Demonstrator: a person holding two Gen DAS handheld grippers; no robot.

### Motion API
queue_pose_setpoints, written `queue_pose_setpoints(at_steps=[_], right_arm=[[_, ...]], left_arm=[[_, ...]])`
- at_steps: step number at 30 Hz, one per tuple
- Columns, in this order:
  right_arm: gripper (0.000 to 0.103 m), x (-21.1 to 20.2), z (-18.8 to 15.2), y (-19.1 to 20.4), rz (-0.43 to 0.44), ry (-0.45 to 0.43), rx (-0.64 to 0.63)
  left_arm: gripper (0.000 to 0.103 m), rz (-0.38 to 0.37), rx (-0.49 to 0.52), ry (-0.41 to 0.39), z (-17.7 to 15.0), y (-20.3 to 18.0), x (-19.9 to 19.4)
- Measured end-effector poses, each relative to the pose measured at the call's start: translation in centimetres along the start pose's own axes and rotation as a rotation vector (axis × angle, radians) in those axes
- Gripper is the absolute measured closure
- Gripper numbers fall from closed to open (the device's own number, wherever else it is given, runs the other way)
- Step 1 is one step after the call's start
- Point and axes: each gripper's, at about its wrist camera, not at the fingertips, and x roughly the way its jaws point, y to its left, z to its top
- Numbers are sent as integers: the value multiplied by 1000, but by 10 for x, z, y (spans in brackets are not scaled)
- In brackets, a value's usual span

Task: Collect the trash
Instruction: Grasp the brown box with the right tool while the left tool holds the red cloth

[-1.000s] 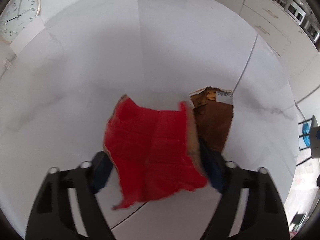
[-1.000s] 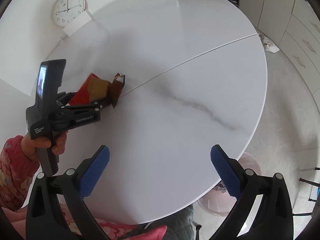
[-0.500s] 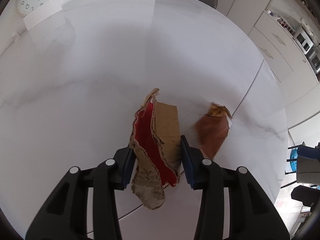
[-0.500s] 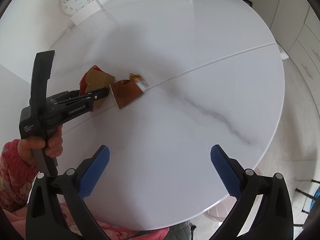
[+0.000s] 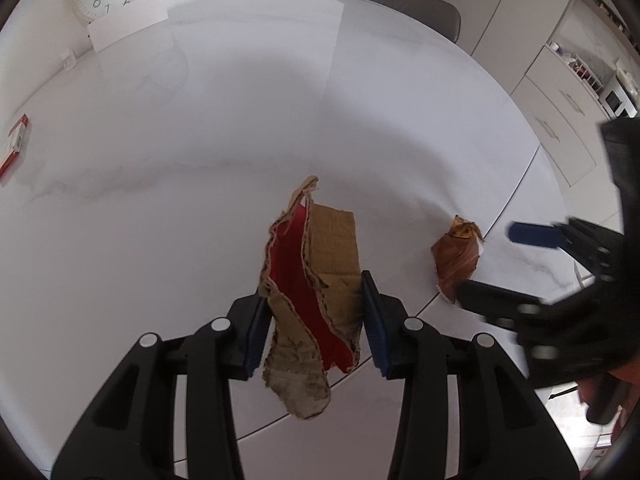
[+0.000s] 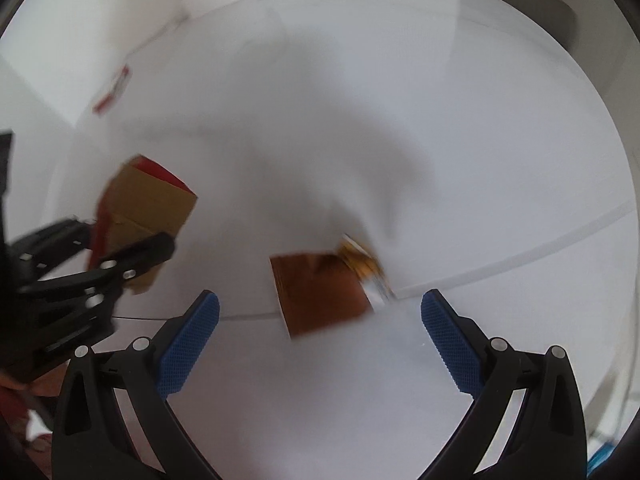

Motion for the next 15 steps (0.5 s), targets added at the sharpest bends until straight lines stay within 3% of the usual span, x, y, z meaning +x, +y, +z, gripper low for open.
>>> queue_pose_setpoints(at_steps=[7,13,15], right_arm=[[4,27,16,15,-61,34,-113],[24,31,15,21,-106,48,-194],[37,28,16,20,-104,38,-196]], left_arm=[[62,-10,-30,11,-3,5,6],[62,-8,-40,16,-4,6,10],[62,-5,-39,13,-4,5,10]])
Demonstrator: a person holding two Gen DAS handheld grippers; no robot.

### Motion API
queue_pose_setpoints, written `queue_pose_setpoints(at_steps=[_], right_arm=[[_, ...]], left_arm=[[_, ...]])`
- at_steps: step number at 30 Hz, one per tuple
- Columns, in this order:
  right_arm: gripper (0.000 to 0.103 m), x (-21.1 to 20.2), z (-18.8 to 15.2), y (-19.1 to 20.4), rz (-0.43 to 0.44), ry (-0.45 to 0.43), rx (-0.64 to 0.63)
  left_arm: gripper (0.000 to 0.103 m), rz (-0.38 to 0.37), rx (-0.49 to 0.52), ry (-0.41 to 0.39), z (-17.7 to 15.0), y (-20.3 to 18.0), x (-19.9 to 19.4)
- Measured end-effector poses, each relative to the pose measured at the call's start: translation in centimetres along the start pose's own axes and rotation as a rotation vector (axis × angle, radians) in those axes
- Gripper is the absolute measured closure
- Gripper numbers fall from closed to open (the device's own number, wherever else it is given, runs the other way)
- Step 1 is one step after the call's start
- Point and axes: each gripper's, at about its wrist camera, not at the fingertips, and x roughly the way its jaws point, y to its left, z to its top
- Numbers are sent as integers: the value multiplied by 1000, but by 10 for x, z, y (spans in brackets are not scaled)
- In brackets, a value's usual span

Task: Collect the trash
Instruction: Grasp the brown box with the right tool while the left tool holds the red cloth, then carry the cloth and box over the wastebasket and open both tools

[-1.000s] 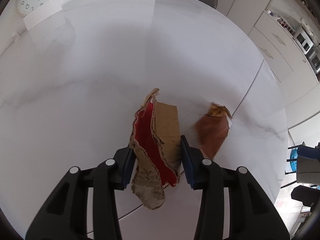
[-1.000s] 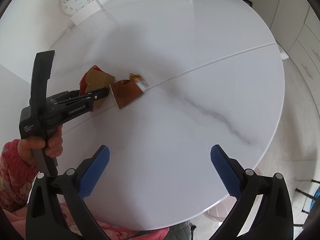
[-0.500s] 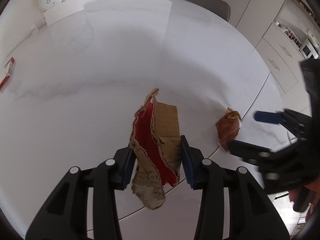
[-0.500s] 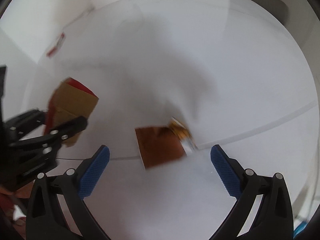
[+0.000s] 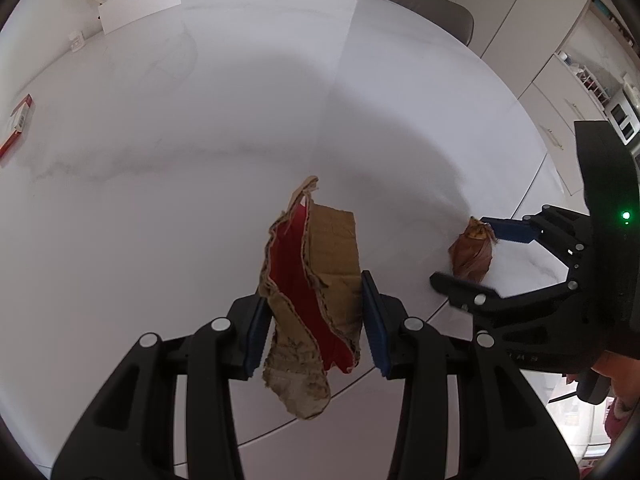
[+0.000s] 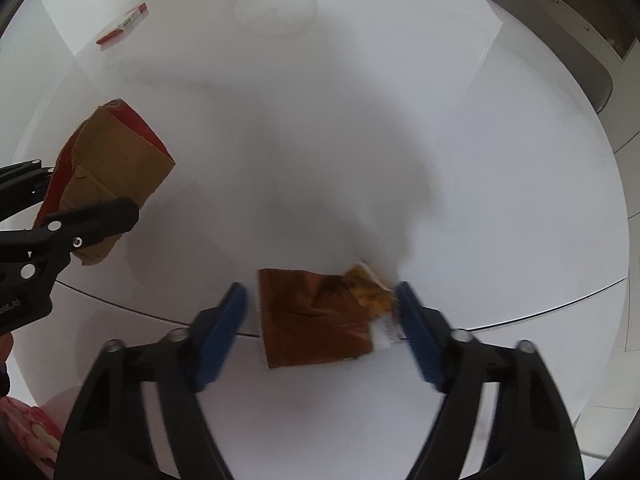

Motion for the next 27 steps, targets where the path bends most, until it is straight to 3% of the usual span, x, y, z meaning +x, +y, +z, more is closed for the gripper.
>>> queue_pose_setpoints(at_steps=[6,10,14,17,20,27], right_arm=[[46,-4,-4,-6,6,-19,17],[46,-15,-8,-24,74,-40,97],[46,-50,-37,-48,150,-110,218],[46,-84,-66,-73,166,-169,299],[46,-118,-106,-99,124,-208,381],[46,-195,-240,-157,-72,-253,623]], left_arm=[[62,2,25,-3,0,-5,-4],[62,4,50,-12,0,-13,-11],[62,-3,99,-32,0,-32,-27],[62,-29,152,-40,-1,-57,-37],[62,-80,232,-37,-7,-96,-45],[61,-280,531,46,-48,-234,-43]])
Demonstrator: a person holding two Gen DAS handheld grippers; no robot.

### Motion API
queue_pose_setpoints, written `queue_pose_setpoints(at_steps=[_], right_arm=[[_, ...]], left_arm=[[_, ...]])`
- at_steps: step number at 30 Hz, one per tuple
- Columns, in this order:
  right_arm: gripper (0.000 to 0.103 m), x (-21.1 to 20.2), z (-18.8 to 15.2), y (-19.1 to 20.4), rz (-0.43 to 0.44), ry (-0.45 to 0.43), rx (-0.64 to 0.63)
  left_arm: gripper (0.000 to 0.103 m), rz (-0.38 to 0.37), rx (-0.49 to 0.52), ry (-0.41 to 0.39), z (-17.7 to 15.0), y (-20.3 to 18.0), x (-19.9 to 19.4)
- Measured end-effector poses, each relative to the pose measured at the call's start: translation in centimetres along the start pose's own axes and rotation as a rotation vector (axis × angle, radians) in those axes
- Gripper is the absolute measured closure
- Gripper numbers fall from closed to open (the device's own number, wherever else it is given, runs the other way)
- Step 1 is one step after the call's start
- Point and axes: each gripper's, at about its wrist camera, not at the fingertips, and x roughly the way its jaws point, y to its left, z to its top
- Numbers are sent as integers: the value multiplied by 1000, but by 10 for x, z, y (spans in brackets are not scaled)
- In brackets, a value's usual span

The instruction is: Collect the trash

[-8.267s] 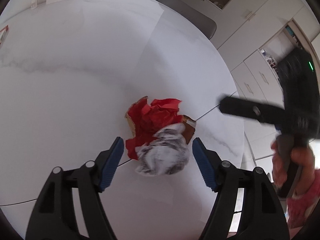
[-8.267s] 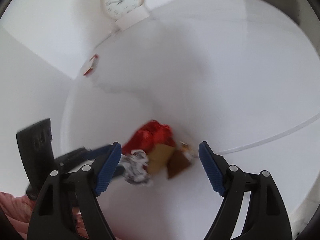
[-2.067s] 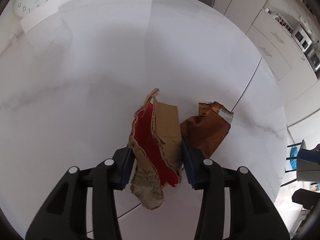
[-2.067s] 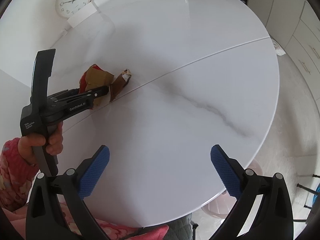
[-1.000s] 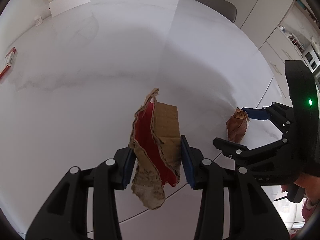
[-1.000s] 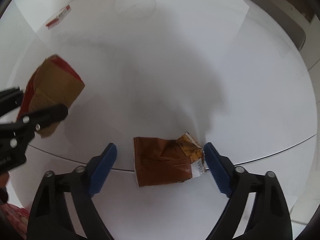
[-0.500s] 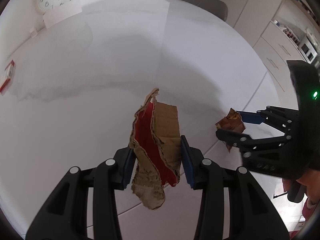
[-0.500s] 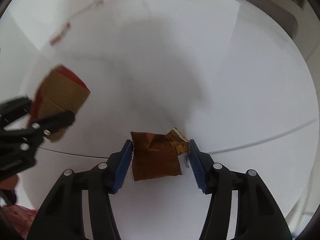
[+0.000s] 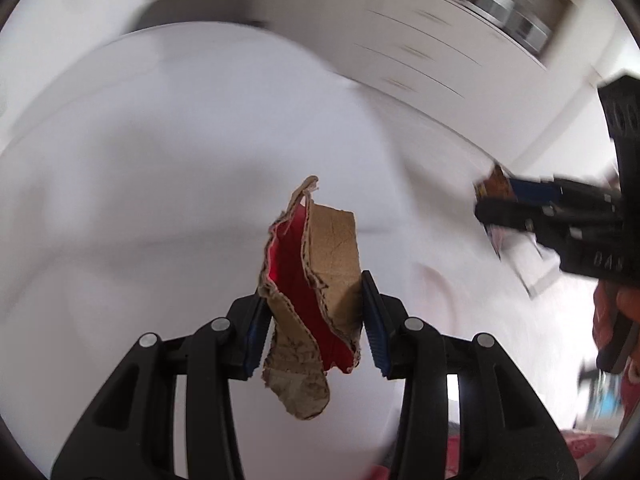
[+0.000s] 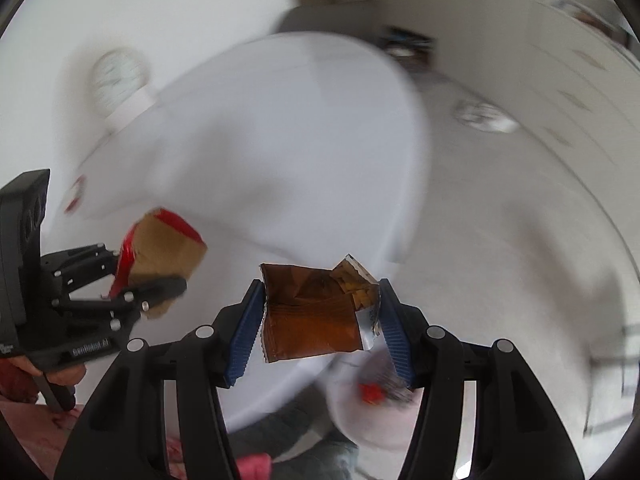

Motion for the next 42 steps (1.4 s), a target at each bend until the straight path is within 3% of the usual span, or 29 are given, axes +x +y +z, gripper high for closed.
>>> queue_pose_setpoints(at_steps=[3,6,8,12,15,21,23,25,28,32,34,36,38,42], right_arm=[[45,-35,-36,-62,-86,-28,122],[45,-54,-72,-98,-131,-38,225],[45,-62,-91,-122,-137,-41,273],[45,-69,-124,-153,-133,-34,329],[45,-61,-134,-164,-114,-22,350],[44,-36,-134,-174,-72,16,348],[44,-33,-135,-176,-69,28,336],[43,-23,-136,-179,-62,41,325],[42,1,-141,-176,-42,75,309],[39,50,-148,-167,11,146,273],[32,78,-153,-160,32,193,256],[4,101,-159,-153,11,242,243],[3,122,-166,-145,-28,301,230],[2,148,-178,-135,46,436,279]], left_arm=[[61,-116,143,88,4,-74,36],[61,-174,226,186,0,-127,77],[60,-176,241,258,-5,-147,106],[30,-119,202,404,-19,-160,159],[25,-88,171,466,-29,-163,180],[23,-57,163,434,-21,-170,165],[23,-39,168,401,-12,-172,153],[13,-41,164,359,-6,-175,134],[12,-53,158,286,3,-176,101],[12,-13,167,220,11,-172,74],[12,-1,164,208,14,-169,67],[12,17,153,203,14,-162,62],[12,31,141,203,13,-157,59],[12,50,107,198,11,-144,52]])
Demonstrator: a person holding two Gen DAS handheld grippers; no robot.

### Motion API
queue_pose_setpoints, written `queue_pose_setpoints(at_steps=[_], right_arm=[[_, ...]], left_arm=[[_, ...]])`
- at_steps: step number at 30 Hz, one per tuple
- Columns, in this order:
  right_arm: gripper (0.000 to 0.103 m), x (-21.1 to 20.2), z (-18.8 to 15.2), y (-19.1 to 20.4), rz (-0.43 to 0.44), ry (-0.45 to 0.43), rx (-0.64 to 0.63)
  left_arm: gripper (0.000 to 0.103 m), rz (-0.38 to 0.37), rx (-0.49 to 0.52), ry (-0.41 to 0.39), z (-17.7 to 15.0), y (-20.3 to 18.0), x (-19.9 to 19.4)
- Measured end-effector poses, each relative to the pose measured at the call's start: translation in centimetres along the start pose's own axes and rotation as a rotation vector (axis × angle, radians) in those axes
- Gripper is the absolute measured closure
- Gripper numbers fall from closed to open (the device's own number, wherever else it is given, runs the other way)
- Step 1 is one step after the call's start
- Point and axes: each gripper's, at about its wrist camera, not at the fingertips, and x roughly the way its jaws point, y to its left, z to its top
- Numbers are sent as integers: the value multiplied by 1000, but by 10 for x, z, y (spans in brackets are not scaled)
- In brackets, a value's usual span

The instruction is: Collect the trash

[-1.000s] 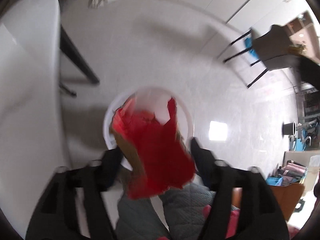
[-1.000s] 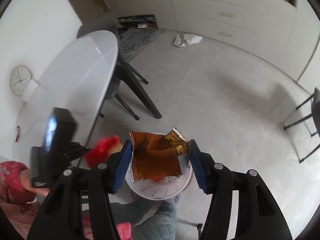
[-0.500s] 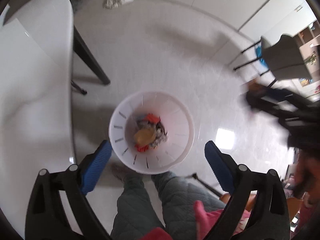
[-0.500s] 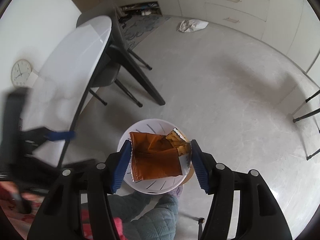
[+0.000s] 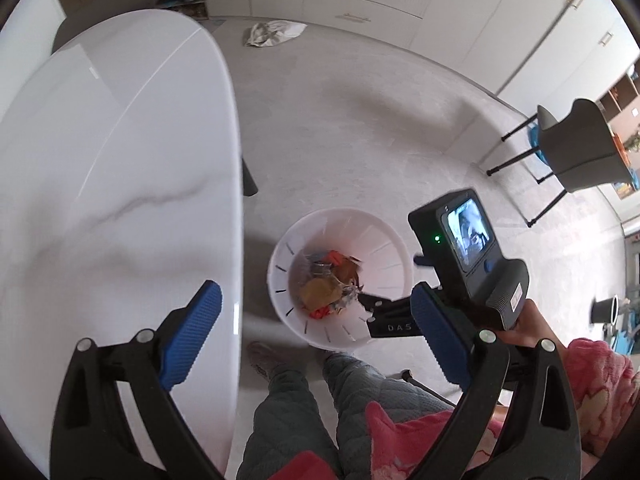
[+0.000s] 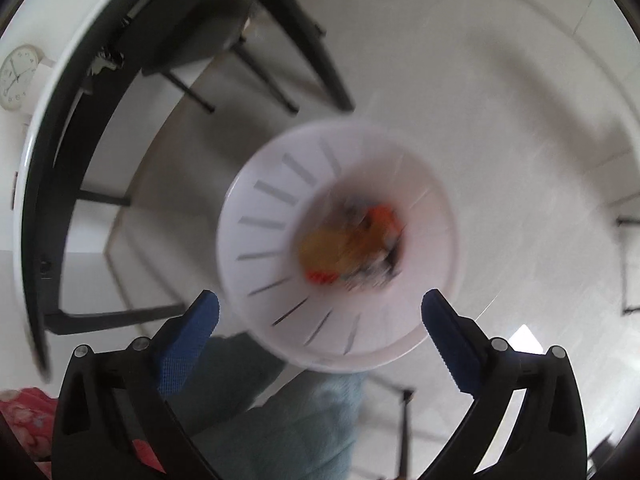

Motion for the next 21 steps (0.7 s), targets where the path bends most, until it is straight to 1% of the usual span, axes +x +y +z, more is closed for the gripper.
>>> queue_pose_setpoints(at_steps=[1,3,6,9,11,12,14,15,16,17,18,19,20,21], right_arm=[[2,0,-1,2,13,13,5],[2,-10,0,12,19,-5,-12],[2,-37,7,31,10,-54,-44],[2,-91,21,61,1,-157,-98],[2,-137,33,91,-4,-247,-147],[2,-153,39,102,0,-277,-165],[2,-201,51,137,16,-365,-222],[2,-225,56,156,20,-413,-253],[2,-242,60,169,21,-449,-278],[2,-267,64,191,23,-502,-319],[2,-286,67,209,27,-544,-354],[2,-301,70,223,31,-575,-383],[2,-318,74,240,33,-608,-421],[2,-340,75,263,26,-653,-473]], left_arm=[[12,6,-12,-5,-1,5,-2],[12,22,-37,-21,-3,11,-7],[12,71,-92,-86,-4,31,-28],[12,111,-150,-159,-4,49,-57],[12,154,-186,-229,-2,65,-90],[12,185,-194,-260,-1,72,-108],[12,243,-202,-318,1,85,-141],[12,260,-210,-339,2,90,-154],[12,282,-224,-373,2,98,-175],[12,300,-242,-402,3,105,-192],[12,327,-273,-448,3,114,-216],[7,348,-294,-472,4,120,-231],[7,377,-326,-507,4,129,-250],[7,392,-346,-529,5,135,-262]])
